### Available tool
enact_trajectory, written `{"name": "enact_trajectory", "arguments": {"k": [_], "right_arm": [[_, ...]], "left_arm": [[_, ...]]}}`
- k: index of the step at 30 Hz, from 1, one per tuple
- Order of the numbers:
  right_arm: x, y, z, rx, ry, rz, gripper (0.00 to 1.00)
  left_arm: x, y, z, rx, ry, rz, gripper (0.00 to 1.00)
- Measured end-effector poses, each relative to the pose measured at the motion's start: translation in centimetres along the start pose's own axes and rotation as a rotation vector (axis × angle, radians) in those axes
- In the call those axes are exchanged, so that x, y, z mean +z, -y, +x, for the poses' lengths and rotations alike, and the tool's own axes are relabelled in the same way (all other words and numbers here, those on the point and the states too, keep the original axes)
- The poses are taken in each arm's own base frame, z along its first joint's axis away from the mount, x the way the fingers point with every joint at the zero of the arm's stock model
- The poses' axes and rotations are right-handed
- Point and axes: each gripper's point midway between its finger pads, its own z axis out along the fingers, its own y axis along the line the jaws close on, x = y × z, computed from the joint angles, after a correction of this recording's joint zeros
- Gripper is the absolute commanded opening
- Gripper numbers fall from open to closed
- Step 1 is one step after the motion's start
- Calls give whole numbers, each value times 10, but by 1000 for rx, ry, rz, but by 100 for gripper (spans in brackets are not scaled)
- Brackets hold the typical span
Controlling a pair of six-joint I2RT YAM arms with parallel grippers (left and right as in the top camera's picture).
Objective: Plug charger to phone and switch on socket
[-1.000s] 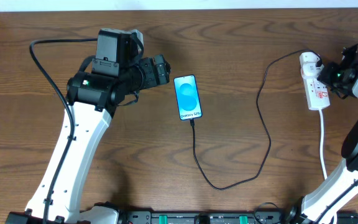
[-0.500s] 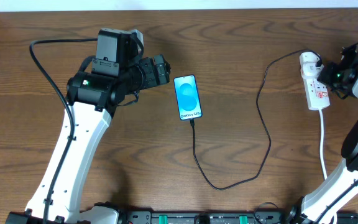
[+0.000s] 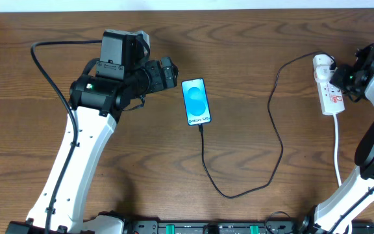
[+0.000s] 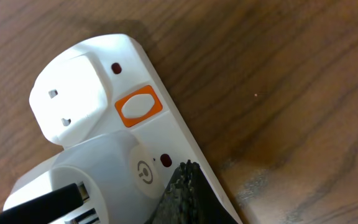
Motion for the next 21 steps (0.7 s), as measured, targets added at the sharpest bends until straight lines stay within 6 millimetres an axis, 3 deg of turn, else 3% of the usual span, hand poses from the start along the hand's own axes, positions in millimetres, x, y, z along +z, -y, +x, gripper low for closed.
{"name": "enact_trajectory", "arguments": {"k": [21], "right_arm": [[0, 0, -2, 358, 12, 0, 1]], "left_arm": [[0, 0, 0, 0, 0, 0, 93]]}}
